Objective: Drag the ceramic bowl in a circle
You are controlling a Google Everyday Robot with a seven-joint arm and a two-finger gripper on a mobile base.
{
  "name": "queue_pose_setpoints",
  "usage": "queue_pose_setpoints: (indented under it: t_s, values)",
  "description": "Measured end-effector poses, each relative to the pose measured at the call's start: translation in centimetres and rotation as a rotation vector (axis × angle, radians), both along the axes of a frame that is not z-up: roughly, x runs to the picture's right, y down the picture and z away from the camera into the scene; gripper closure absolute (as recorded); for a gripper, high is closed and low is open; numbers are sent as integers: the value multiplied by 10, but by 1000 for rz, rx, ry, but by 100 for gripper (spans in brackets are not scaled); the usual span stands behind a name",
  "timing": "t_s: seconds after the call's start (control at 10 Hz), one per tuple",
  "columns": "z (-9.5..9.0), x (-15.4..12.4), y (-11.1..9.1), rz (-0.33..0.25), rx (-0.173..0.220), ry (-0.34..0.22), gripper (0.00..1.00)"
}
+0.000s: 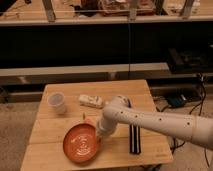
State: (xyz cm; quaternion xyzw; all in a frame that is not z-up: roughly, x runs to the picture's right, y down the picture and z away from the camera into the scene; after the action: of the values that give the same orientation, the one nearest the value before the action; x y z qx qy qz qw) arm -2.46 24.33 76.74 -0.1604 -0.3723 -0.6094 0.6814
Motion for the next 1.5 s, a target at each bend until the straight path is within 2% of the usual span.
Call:
queue_pose_setpoints:
  t_s: [0.1,0.2,0.3,0.4,0.6,0.7,0.9,1.1,1.3,1.5]
  values:
    - [6,1,-10,21,-1,18,100]
    - [14,-6,-26,46,0,34,100]
    - [16,-14,-33,56,3,36,100]
    - [16,-24,-39,63,7,34,100]
    - [12,-61,-50,48,22,-3,100]
    - [9,-77,-51,33,28,-28,100]
    - [-9,-117,-43,-22,42,-118,100]
    - [-28,-133,-27,-66,49,-194,100]
    - [-39,-129,-17,-84,59,-259,100]
    - [-45,-106,-7,-105,62,-288,100]
